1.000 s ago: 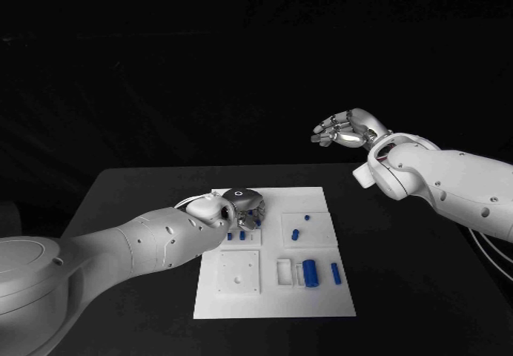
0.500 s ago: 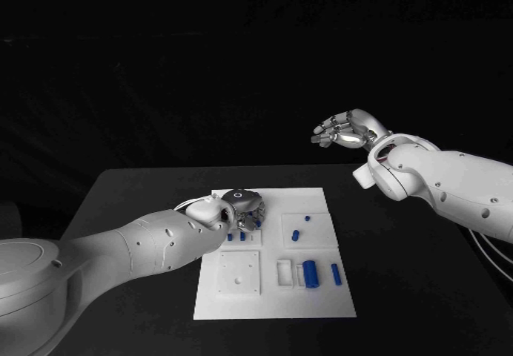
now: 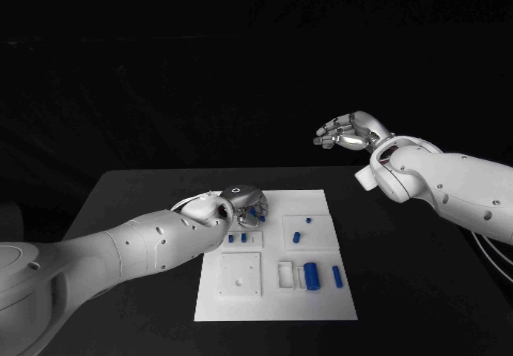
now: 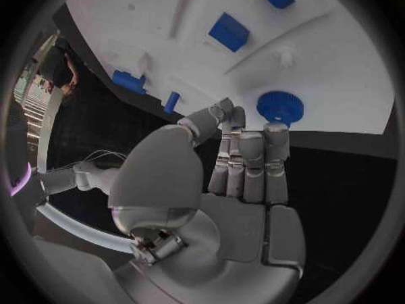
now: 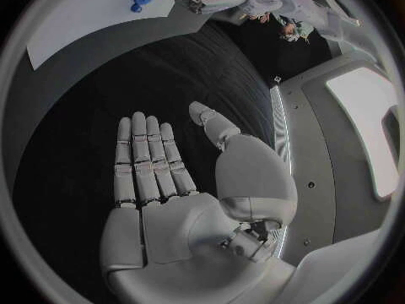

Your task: Assemble the parts on the task board

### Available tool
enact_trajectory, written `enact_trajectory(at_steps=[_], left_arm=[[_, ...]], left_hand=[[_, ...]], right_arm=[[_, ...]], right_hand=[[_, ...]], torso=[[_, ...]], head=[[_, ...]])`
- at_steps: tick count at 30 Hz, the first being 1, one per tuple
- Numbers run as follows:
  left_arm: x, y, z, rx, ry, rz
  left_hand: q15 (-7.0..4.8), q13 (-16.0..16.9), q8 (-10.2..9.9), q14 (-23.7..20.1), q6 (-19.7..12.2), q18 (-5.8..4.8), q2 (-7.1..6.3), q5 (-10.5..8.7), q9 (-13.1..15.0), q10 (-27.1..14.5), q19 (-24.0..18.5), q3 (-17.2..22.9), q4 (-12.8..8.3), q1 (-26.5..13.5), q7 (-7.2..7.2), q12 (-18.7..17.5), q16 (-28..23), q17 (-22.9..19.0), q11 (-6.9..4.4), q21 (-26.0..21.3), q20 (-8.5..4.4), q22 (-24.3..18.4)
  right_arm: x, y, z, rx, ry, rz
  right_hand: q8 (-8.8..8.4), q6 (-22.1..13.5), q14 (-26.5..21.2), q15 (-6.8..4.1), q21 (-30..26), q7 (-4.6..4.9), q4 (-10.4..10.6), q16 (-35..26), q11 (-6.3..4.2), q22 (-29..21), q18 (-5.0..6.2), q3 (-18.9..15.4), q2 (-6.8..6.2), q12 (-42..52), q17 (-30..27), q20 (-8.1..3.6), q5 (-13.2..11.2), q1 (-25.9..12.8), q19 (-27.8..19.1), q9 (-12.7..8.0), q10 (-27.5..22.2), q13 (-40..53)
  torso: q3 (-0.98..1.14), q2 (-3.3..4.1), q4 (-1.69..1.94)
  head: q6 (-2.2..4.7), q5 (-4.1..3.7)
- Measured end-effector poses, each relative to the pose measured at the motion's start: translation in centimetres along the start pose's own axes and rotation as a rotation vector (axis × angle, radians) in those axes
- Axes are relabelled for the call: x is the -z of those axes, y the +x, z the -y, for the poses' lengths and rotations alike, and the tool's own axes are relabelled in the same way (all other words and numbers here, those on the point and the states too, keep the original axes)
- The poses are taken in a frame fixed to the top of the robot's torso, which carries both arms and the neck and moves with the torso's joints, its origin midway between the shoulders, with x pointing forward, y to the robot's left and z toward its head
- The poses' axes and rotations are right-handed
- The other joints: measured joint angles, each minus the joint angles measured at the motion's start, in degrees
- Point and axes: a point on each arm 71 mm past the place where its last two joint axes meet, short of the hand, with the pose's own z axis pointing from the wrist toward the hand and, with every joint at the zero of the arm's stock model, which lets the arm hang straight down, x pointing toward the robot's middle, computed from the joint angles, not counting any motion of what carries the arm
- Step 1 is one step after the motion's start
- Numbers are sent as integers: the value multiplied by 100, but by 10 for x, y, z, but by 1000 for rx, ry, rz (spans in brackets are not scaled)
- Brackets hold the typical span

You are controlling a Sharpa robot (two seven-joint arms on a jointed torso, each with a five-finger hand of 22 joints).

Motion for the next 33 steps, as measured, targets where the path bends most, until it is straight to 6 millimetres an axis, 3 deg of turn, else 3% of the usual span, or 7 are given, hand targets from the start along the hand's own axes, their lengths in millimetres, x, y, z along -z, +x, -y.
enact_trajectory(at_steps=[22, 33], left_arm=[[27, -13, -50, 11, -115, -20], [28, -11, -53, 11, -128, -46]], left_hand=[[-19, 6, -12, 20, 13, 1, -2, 0, -7, -2, 14, 29, -29, 1, -18, 0, 0, -5, -2, 0, 15, -2], [-18, 11, 12, 20, 28, 2, -4, 0, -19, 17, 19, 29, -29, 2, -3, 0, 0, -5, -23, 0, 20, -2]], right_arm=[[1, -3, 3, 3, 6, 4], [1, -3, 2, 3, 5, 4]], right_hand=[[0, 0, -1, 0, 0, 0, 0, 0, 0, 0, 0, 0, 0, 0, 0, 0, 0, 0, 0, -5, 0, -10], [0, 0, -1, -1, 0, 0, 0, 0, 0, 4, 0, 0, 0, 0, 0, 0, 0, 0, 0, -4, 0, -15]], torso=[[-2, 3, 4], [-5, 7, -3]], head=[[-8, 24], [-21, 33]])
